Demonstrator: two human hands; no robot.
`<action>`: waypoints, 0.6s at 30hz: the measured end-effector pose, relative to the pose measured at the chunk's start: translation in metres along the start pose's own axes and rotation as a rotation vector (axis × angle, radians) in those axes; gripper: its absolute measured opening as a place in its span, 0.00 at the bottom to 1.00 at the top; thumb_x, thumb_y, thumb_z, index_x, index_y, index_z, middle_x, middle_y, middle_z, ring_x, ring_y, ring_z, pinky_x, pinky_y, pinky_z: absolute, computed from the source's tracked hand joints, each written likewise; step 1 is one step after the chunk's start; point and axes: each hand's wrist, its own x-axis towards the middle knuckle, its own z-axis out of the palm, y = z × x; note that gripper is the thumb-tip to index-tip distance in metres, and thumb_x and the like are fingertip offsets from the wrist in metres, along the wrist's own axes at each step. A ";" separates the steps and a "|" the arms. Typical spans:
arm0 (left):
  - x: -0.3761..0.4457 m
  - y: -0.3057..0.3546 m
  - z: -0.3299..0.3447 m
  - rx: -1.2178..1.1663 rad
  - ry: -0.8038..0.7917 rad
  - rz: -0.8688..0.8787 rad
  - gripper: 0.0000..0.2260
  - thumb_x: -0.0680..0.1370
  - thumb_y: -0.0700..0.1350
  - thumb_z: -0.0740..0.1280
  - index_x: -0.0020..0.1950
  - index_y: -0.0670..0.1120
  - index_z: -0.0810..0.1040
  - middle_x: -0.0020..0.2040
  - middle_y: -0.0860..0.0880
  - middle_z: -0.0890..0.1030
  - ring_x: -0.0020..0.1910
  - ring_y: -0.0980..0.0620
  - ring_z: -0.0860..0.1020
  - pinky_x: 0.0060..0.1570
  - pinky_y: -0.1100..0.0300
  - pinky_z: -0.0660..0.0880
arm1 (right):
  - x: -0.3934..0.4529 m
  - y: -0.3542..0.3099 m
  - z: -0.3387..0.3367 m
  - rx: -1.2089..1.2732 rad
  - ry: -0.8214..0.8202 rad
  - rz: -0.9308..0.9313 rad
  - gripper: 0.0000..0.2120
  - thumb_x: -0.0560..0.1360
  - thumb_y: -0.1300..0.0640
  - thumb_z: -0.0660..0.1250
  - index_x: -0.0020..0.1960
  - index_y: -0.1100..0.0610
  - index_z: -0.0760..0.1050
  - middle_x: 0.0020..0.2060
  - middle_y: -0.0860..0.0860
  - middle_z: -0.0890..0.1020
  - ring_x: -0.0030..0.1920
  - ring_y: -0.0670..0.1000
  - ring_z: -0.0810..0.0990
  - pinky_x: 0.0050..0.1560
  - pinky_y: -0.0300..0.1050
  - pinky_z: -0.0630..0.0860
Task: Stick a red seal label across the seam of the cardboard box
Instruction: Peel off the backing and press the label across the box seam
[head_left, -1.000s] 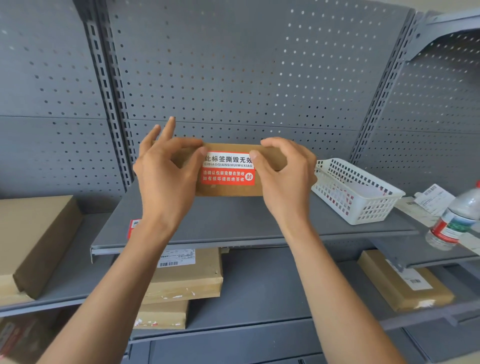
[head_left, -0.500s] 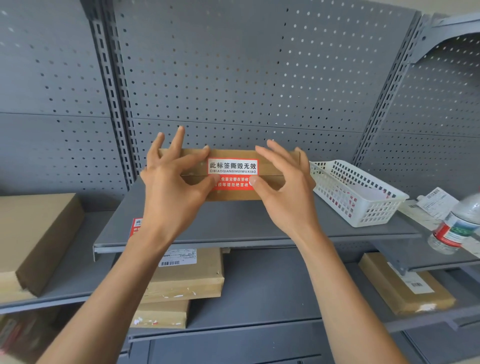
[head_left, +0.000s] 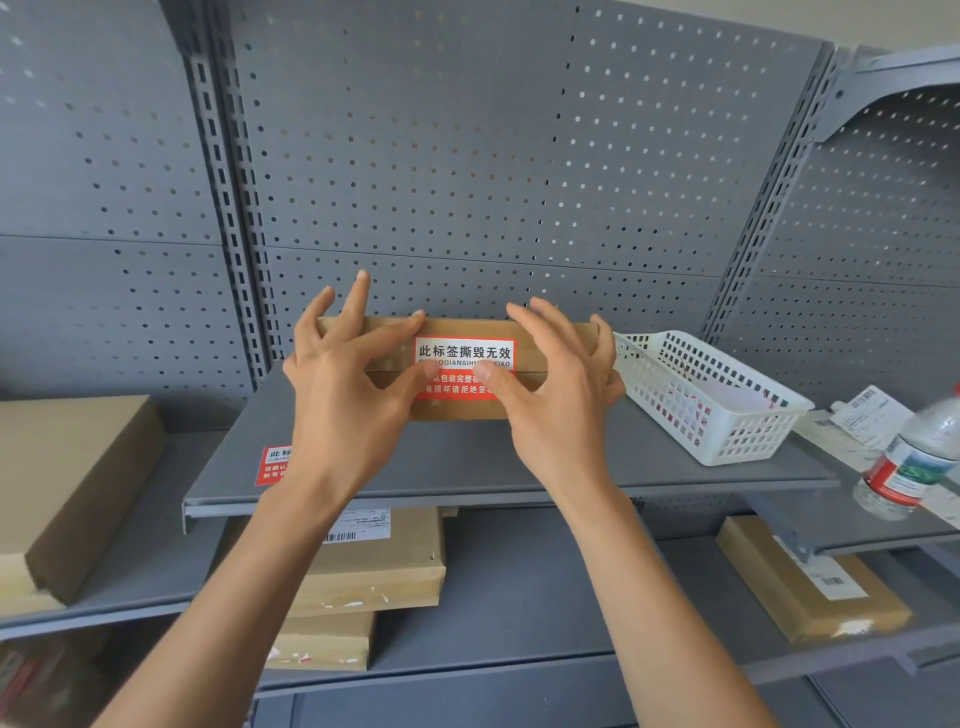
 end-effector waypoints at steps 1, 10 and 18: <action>0.000 -0.001 0.000 -0.002 -0.005 0.003 0.19 0.76 0.49 0.76 0.66 0.59 0.80 0.81 0.50 0.65 0.80 0.44 0.57 0.73 0.34 0.60 | 0.000 0.000 0.000 0.006 -0.004 -0.001 0.24 0.74 0.42 0.72 0.69 0.41 0.74 0.74 0.38 0.70 0.81 0.54 0.49 0.69 0.60 0.51; -0.002 -0.005 -0.003 -0.004 -0.034 0.038 0.20 0.79 0.41 0.71 0.66 0.62 0.78 0.81 0.52 0.64 0.81 0.44 0.56 0.73 0.35 0.58 | 0.000 0.004 -0.003 0.060 -0.029 -0.017 0.21 0.76 0.47 0.72 0.68 0.42 0.76 0.74 0.38 0.70 0.80 0.53 0.48 0.68 0.54 0.47; -0.005 -0.009 -0.001 0.004 -0.029 0.051 0.21 0.79 0.40 0.71 0.66 0.62 0.79 0.81 0.53 0.65 0.81 0.44 0.56 0.74 0.38 0.57 | -0.004 0.003 -0.003 0.047 -0.043 0.002 0.20 0.76 0.49 0.73 0.67 0.41 0.76 0.75 0.37 0.69 0.81 0.52 0.47 0.70 0.55 0.47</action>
